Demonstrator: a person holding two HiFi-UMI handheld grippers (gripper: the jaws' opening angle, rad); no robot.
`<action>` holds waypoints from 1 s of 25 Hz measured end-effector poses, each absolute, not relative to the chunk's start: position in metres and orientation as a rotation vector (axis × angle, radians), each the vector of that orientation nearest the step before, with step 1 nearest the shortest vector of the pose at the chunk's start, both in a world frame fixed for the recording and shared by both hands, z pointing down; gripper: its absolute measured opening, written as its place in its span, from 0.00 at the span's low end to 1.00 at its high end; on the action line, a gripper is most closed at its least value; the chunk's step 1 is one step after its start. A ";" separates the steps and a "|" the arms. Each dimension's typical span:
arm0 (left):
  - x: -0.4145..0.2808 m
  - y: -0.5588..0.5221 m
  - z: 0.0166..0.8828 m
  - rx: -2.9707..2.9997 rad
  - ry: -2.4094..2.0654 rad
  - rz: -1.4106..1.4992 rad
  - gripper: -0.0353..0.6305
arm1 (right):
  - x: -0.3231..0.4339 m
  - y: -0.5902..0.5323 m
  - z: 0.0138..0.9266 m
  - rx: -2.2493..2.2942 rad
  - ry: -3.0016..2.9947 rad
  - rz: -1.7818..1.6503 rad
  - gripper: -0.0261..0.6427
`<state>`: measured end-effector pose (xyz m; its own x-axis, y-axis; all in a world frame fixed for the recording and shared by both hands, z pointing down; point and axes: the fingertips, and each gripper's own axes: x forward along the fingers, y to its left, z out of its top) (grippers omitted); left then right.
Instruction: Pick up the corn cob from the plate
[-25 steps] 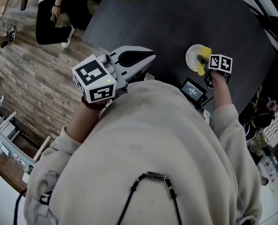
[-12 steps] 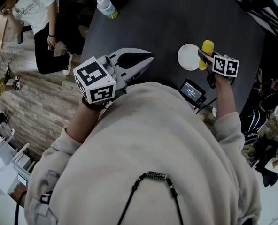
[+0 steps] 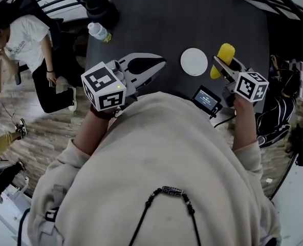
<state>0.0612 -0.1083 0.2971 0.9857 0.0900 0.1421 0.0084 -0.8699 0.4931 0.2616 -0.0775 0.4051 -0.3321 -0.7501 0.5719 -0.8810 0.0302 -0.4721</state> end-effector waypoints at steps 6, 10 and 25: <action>0.075 -0.108 0.299 2.626 0.146 0.207 0.06 | 0.242 -0.059 0.334 1.791 -2.336 1.051 0.42; 0.081 -0.105 0.294 2.621 0.186 0.187 0.06 | 0.229 -0.055 0.308 1.795 -2.466 1.007 0.42; 0.101 -0.108 0.299 2.618 0.259 0.180 0.06 | 0.227 -0.049 0.299 1.817 -2.462 0.936 0.42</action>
